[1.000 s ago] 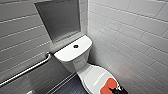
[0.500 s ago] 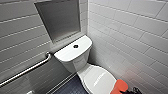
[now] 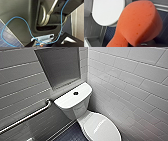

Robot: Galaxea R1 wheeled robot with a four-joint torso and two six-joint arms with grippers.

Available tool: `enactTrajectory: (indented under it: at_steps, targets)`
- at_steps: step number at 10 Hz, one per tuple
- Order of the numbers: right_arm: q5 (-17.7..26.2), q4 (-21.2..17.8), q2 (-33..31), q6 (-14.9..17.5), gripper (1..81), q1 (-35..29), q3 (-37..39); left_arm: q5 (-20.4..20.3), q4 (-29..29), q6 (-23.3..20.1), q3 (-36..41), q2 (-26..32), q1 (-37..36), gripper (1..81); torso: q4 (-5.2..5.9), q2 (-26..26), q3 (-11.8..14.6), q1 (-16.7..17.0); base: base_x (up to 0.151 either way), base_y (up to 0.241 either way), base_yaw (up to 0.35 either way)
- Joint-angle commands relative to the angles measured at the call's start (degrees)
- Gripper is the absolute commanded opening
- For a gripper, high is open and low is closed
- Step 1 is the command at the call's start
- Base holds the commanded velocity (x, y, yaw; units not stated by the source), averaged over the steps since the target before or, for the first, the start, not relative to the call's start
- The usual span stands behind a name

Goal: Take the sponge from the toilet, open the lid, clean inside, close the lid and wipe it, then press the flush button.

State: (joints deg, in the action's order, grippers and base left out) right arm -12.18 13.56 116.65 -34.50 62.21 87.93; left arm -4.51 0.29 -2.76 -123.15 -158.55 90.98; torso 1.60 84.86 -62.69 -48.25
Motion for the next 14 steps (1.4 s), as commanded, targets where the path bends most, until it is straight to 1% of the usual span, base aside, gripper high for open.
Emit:
enactTrajectory:
  at_steps: [1,2,3,4,5,6,8,10,11,12,13,14]
  targets:
    - [-1.3,-12.6,-5.3,11.4,1.0,10.7,-4.0,4.2,2.3,-0.1,15.2,10.8,-2.0,81.1,0.00,0.0,0.0,0.0,0.000,0.000,0.000]
    - [-2.5,-20.2,-5.1,19.7,1.0,15.0,-3.8,4.3,2.3,-0.1,19.3,14.0,-3.7,81.1,0.00,0.0,0.0,0.0,0.000,0.000,0.000]
    - [-2.8,-21.6,-4.7,22.5,1.0,18.3,-3.2,4.3,2.0,-0.1,24.2,17.5,-5.7,81.1,0.00,0.0,0.0,0.0,0.000,0.000,0.000]
    - [-2.6,-18.9,-4.5,23.5,1.0,21.5,-3.6,4.3,1.7,0.0,28.9,20.6,-8.1,81.1,0.00,0.0,0.0,0.0,0.000,0.000,0.000]
    - [-2.8,-15.5,-3.6,23.4,1.0,25.4,-3.1,4.6,1.6,0.5,32.5,23.3,-10.8,81.1,0.00,0.0,0.0,0.0,0.000,0.000,0.000]
    - [-2.9,-14.6,-1.3,23.3,1.0,28.5,-1.5,4.6,1.6,0.5,34.2,25.1,-13.5,81.1,0.00,0.0,0.0,0.0,0.000,0.000,0.000]
    - [-2.9,-13.2,3.8,23.4,1.0,33.5,3.2,5.4,1.4,0.9,34.5,27.2,-19.8,81.1,0.00,0.0,0.0,0.0,0.000,0.000,0.000]
    - [-3.2,-13.1,7.7,23.1,1.0,36.5,4.5,6.9,0.6,3.8,34.5,29.1,-24.3,81.1,0.00,0.0,0.0,0.0,0.000,0.000,0.000]
    - [-5.5,-13.6,10.3,23.1,1.0,37.9,5.7,6.5,0.3,6.3,33.6,29.4,-25.8,81.1,0.00,0.0,0.0,0.0,0.000,0.000,0.000]
    - [-8.5,-13.3,12.7,23.2,1.0,38.7,7.8,6.5,0.1,8.7,32.4,29.2,-28.1,81.1,0.00,0.0,0.0,0.0,0.000,0.000,0.000]
    - [-8.8,-12.9,13.5,23.3,1.0,39.0,8.6,6.8,-0.3,10.9,30.6,28.4,-30.6,81.1,0.00,0.0,0.0,0.0,0.000,0.000,0.000]
    - [-8.9,-12.9,13.6,23.3,1.0,39.4,7.2,6.9,-0.6,12.2,29.5,27.4,-33.2,81.1,0.00,0.0,0.0,0.0,0.000,0.000,0.000]
